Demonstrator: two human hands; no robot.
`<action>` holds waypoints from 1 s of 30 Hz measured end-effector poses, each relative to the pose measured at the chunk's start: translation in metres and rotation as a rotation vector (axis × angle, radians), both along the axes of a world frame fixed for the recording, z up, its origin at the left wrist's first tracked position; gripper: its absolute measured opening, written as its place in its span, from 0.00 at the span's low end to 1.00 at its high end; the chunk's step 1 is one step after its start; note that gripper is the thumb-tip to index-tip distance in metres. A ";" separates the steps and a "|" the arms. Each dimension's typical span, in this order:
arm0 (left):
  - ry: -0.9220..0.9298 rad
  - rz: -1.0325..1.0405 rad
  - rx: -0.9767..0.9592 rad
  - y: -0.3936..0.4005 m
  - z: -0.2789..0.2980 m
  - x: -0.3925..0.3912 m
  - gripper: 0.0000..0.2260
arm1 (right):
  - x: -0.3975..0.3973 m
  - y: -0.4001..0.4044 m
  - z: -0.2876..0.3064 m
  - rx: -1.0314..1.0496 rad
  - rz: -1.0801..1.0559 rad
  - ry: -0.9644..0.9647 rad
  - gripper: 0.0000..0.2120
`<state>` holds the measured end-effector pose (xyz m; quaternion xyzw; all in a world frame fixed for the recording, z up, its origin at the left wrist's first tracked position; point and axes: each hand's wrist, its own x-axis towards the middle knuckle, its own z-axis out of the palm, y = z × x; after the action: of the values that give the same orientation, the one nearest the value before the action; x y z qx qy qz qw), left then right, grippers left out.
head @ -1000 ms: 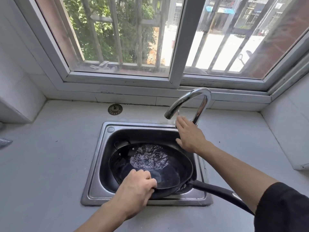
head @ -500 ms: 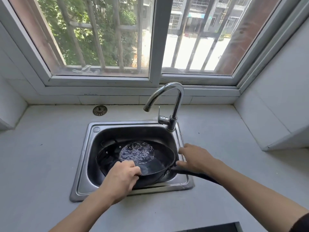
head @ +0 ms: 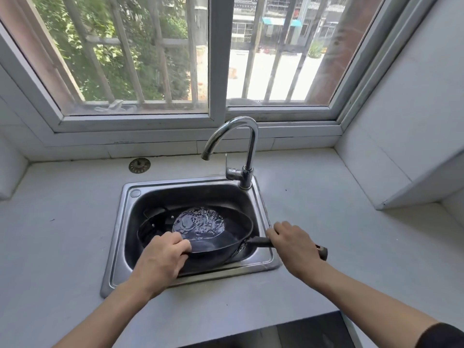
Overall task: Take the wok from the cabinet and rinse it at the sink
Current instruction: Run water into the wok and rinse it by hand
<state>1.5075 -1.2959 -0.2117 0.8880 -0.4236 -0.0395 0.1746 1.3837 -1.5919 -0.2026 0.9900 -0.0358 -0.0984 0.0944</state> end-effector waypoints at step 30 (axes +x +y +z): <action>0.110 -0.077 0.181 -0.059 0.095 0.063 0.05 | -0.026 -0.010 0.003 0.200 0.035 -0.225 0.11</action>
<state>1.5707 -1.3548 -0.1166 0.8798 -0.4417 -0.1328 0.1150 1.3581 -1.6019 -0.1997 0.9997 -0.0189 0.0119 -0.0077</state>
